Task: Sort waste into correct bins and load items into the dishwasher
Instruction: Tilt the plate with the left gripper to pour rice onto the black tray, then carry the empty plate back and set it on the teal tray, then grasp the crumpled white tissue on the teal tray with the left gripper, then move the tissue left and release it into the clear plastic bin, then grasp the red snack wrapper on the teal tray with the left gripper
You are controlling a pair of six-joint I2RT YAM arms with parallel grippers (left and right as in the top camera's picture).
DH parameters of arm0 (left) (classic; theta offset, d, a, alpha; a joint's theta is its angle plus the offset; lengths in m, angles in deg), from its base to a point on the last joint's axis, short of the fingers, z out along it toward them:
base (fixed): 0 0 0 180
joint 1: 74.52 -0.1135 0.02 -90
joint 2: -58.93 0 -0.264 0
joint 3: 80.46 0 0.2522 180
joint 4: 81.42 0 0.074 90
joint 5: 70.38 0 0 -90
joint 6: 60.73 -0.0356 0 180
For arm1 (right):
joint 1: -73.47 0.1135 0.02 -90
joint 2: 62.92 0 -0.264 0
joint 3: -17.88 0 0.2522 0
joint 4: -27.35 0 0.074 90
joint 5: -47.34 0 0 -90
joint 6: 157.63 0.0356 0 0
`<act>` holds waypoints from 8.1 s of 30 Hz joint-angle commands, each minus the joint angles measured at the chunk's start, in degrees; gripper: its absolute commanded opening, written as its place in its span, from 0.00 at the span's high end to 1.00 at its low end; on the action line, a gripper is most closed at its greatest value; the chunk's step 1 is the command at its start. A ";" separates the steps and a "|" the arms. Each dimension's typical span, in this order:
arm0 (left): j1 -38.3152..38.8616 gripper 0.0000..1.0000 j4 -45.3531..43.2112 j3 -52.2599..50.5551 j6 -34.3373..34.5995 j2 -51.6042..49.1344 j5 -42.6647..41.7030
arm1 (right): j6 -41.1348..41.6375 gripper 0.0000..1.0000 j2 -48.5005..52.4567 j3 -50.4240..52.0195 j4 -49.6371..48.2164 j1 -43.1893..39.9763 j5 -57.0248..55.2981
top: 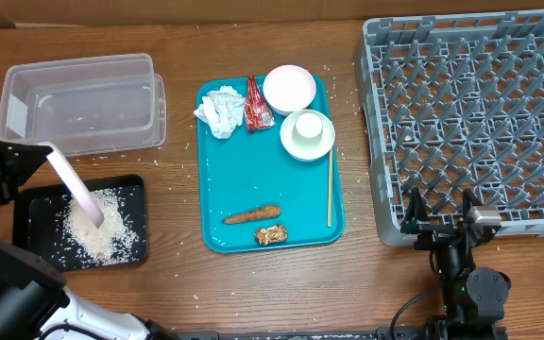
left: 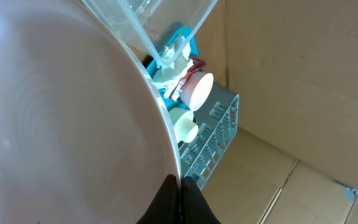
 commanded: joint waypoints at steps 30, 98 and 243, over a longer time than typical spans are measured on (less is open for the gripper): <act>7.48 0.96 0.22 -2.27 -1.44 5.22 -2.27 | -0.35 0.00 -0.46 0.59 -0.33 0.31 -0.52; 79.52 0.46 -20.06 12.87 26.36 -10.56 69.35 | -0.35 0.00 -0.46 0.59 -0.33 0.31 -0.52; 67.34 0.54 -61.42 -11.61 23.04 -15.61 53.40 | -0.35 0.00 -0.46 0.59 -0.33 0.31 -0.52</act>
